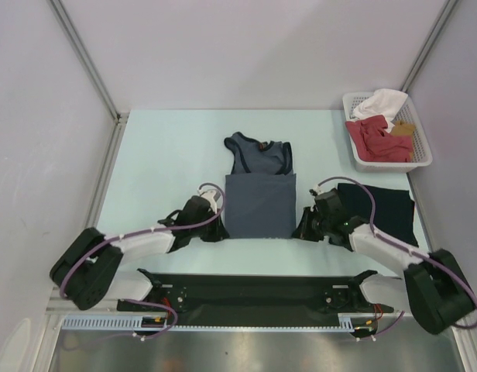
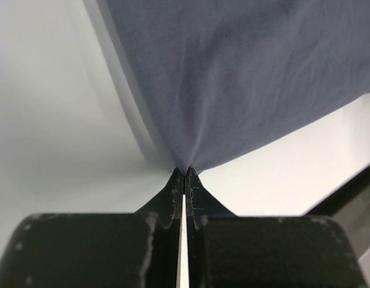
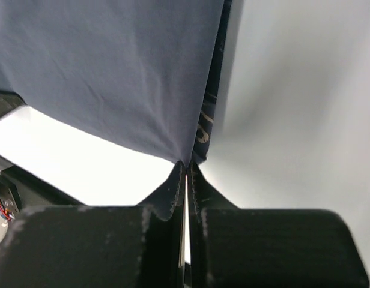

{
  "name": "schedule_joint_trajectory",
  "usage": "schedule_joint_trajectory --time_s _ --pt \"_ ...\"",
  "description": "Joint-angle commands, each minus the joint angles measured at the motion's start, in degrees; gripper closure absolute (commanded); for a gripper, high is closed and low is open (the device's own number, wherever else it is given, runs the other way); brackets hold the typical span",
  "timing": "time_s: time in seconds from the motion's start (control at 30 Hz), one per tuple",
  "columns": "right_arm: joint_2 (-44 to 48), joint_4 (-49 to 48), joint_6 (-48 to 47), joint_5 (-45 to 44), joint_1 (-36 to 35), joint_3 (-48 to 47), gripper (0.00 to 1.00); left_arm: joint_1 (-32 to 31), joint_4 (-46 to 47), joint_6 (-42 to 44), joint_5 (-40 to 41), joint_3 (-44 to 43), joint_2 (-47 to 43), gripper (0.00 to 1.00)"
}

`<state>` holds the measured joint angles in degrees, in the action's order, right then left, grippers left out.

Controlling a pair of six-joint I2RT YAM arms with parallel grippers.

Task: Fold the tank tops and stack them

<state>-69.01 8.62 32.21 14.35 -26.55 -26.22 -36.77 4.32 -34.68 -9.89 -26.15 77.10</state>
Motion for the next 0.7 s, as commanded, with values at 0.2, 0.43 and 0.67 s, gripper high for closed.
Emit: schedule_joint_trajectory --time_s 0.2,0.43,0.67 --pt "18.37 17.82 5.93 -3.89 -6.05 1.7 1.0 -7.25 -9.57 -7.33 1.54 9.62 -19.68 1.0" --pt "24.88 24.68 8.58 -6.26 -10.54 -0.76 1.0 -7.79 -20.04 -8.92 1.8 8.5 -31.12 1.0" --pt "20.42 27.76 4.72 -8.37 -10.46 -12.09 1.0 -7.7 -29.71 -7.6 2.86 -1.86 -33.69 1.0"
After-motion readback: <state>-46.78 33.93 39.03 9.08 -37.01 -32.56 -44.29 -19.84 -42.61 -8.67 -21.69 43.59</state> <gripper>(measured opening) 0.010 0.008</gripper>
